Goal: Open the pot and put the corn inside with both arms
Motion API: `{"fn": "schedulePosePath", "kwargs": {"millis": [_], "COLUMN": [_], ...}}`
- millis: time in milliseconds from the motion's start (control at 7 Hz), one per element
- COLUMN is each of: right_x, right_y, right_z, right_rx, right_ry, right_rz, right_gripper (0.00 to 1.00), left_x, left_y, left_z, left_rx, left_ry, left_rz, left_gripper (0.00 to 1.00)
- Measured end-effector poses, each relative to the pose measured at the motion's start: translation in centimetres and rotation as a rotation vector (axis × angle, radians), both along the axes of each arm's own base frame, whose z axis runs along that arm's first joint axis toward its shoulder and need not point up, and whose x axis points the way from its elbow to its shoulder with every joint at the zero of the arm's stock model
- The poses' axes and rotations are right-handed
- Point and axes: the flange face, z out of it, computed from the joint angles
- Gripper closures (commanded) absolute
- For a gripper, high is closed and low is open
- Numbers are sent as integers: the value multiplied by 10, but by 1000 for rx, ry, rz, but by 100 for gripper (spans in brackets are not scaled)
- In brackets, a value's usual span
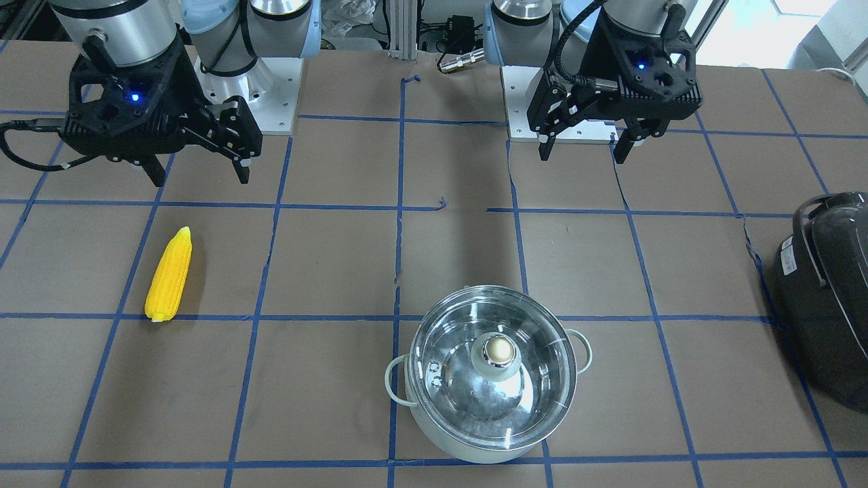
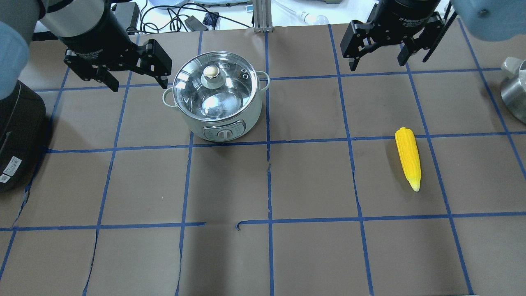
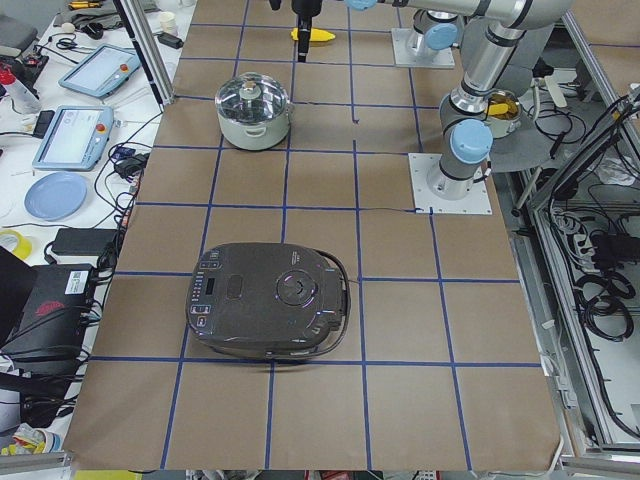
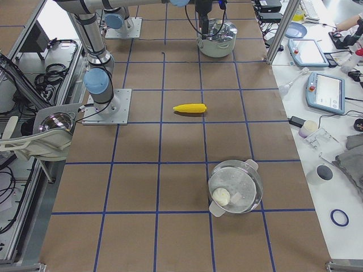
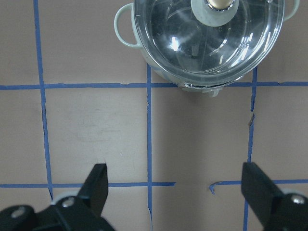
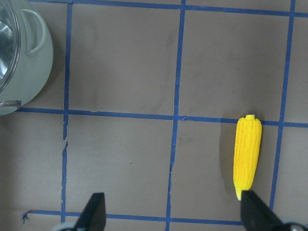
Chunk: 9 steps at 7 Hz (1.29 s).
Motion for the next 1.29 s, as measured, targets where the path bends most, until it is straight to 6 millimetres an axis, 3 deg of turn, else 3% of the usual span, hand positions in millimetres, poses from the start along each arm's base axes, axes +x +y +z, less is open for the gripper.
{"fn": "schedulePosePath", "kwargs": {"millis": [1286], "right_x": [-18], "right_y": [-4], "right_z": [0], "right_rx": [1], "right_ry": [1], "right_rz": [-8], "right_gripper": [0], "left_x": [3], "left_y": [3], "left_z": [2], "left_rx": [1], "left_ry": [-8], "left_rz": [3], "left_gripper": [0]}}
